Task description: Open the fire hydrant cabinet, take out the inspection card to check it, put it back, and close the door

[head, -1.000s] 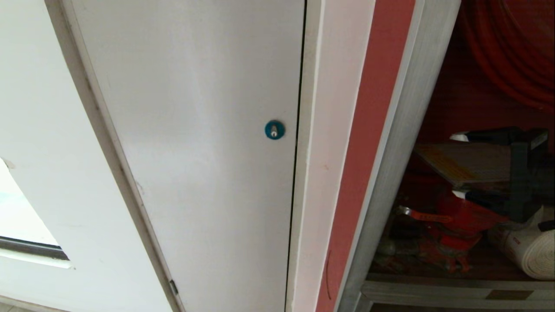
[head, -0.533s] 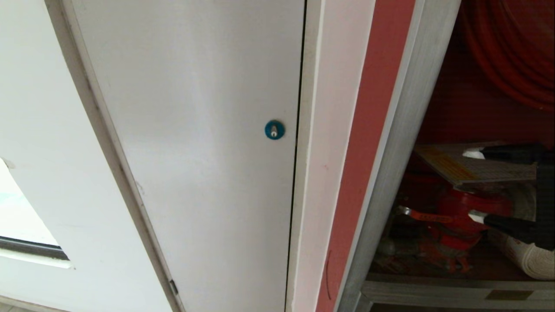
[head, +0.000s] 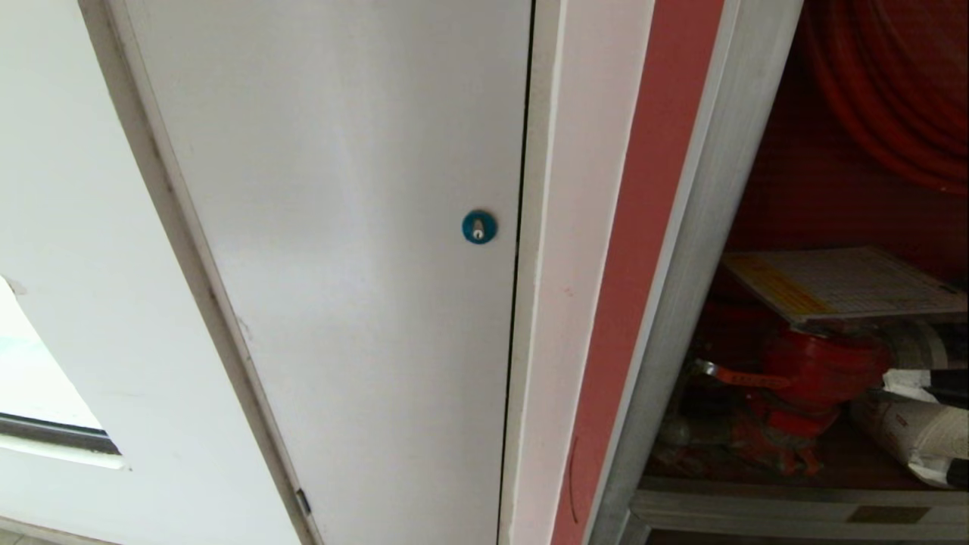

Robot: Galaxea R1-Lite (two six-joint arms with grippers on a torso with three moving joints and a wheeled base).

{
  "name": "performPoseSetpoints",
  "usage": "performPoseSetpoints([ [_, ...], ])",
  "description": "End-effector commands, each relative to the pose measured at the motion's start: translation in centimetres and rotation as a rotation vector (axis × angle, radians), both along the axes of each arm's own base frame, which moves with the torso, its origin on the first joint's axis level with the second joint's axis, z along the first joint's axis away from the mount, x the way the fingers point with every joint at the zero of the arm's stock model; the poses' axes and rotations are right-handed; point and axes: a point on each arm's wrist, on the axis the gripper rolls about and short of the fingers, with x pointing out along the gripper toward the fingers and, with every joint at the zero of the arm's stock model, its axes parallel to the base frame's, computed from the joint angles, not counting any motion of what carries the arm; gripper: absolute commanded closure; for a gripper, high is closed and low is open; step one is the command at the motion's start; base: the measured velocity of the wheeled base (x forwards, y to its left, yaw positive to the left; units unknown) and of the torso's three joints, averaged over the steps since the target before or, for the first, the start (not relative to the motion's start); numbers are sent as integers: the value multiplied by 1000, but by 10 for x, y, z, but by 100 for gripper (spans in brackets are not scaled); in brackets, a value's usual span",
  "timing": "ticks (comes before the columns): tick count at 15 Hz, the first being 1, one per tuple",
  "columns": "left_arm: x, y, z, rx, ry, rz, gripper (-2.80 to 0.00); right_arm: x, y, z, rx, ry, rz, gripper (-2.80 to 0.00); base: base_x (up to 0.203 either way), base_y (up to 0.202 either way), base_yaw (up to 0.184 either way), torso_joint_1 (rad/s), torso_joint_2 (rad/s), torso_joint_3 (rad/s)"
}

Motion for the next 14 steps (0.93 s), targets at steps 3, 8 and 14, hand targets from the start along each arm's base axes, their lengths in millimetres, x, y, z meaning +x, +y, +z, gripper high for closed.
performPoseSetpoints([
  [3, 0, 0, 0, 0, 1, 0, 0, 5, 1, -5, -220, -25, 136, 0, 0, 0, 0, 0, 0, 0],
  [8, 0, 0, 0, 0, 0, 0, 0, 48, 3, 10, -412, -34, 238, 0, 0, 0, 0, 0, 0, 0],
  [14, 0, 0, 0, 0, 1, 0, 0, 93, 4, 22, -517, -28, 222, 0, 0, 0, 0, 0, 0, 0],
])
